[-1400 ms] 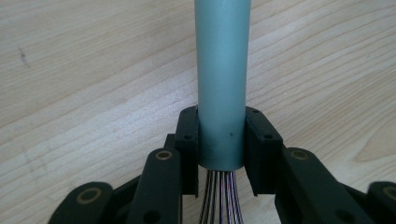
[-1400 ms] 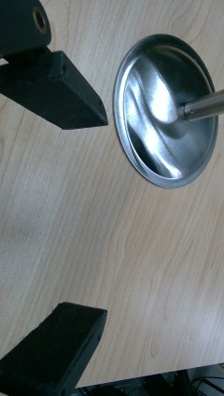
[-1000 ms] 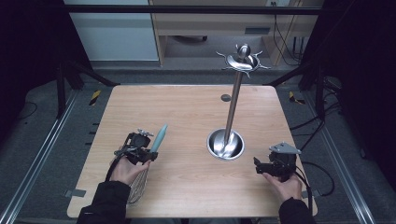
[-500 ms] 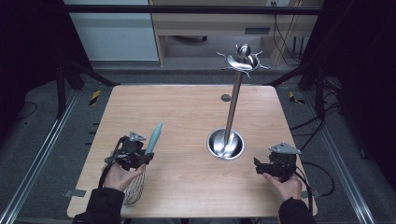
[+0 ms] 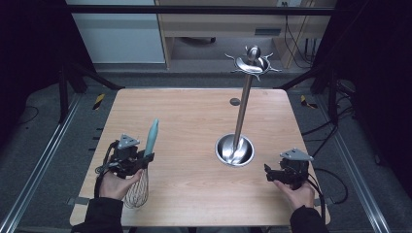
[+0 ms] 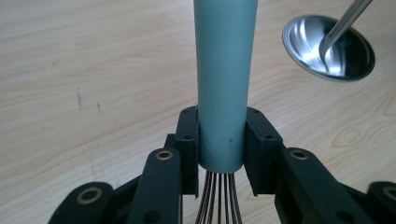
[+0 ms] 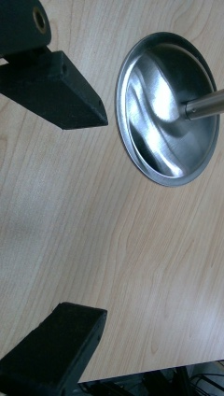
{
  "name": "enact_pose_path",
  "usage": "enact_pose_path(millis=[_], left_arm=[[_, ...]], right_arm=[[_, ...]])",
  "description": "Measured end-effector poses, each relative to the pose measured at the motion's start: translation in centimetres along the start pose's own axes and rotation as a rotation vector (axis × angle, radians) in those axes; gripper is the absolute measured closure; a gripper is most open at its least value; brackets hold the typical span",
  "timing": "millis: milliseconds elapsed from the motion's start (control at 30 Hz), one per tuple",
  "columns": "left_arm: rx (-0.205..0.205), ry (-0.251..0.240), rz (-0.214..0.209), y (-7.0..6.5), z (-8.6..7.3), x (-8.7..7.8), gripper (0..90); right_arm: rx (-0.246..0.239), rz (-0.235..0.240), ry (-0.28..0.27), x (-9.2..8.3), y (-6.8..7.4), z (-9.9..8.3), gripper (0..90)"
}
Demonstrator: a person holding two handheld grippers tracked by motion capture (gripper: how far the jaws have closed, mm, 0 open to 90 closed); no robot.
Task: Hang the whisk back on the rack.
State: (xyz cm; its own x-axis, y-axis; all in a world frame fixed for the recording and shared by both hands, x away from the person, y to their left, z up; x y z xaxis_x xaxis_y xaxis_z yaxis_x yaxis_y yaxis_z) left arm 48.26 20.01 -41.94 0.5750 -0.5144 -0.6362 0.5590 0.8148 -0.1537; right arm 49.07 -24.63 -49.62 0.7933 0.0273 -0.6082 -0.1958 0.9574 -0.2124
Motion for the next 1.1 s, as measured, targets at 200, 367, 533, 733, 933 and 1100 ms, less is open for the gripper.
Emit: enact_pose_path(millis=[200, 367, 533, 733, 933, 1100], left_arm=[[0.007, -0.07, 0.009, -0.1, 0.7, -0.9, 69.4], [0.009, -0.103, 0.014, -0.2, 1.3, -1.4, 69.4], [0.013, -0.149, 0.026, -0.3, 2.2, -1.8, 69.4], [0.027, -0.187, 0.04, -0.5, 3.1, -2.0, 69.4], [0.057, -0.251, 0.037, -1.9, 5.0, -2.2, 69.4], [0.075, -0.268, 0.017, -3.1, 6.4, -1.9, 69.4]], right_arm=[[-0.001, -0.001, -0.001, 0.0, 0.0, 0.0, 7.6], [-0.003, -0.001, -0.003, 0.0, 0.0, 0.0, 7.5], [-0.001, -0.002, -0.007, 0.1, -0.1, 0.1, 7.5], [0.0, -0.002, -0.006, 0.1, -0.1, 0.1, 7.5], [0.003, -0.004, -0.011, 0.1, -0.1, 0.1, 7.5], [0.009, -0.005, -0.012, 0.1, -0.2, 0.1, 7.5]])
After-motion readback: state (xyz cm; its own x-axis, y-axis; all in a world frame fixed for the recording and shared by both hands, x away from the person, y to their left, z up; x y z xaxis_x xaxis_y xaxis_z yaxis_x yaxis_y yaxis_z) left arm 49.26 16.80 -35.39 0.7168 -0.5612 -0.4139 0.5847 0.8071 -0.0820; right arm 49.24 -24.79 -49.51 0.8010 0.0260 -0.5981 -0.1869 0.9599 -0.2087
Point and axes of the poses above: each handheld gripper's, and its own axes: x roughly forward along the jaws, z roughly out of its top, y roughly to its left, the point moved 6 cm from there along x, roughly forward along the jaws, and after that the axes turned 9 degrees about -z, right-handed, at the moved point
